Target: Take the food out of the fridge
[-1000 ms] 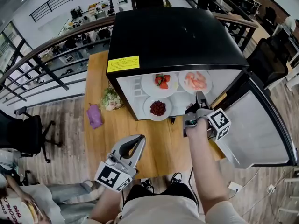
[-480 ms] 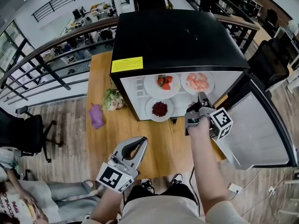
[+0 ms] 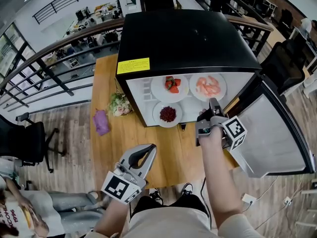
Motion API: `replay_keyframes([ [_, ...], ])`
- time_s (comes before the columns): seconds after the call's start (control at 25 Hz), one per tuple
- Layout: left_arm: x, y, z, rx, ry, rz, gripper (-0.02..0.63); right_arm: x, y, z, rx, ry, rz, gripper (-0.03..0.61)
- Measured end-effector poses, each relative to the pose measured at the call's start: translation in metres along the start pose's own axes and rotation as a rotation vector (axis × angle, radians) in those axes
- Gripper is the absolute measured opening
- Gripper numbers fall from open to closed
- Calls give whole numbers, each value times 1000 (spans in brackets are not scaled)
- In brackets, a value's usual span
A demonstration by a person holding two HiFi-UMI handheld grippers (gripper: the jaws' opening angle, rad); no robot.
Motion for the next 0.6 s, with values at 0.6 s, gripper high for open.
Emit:
replay_keyframes([
  [0.6, -22, 10, 3, -14, -15, -17, 8, 13, 64, -14, 59, 4, 58, 26],
])
Point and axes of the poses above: the fingertips, and each gripper's own axes: y backward along the fingers, x to its left, z out of its top, the point moved 2 cm from there along y, backward along the fingers, and after that the axes turned 4 degrees about y, right-handed, at the moved point
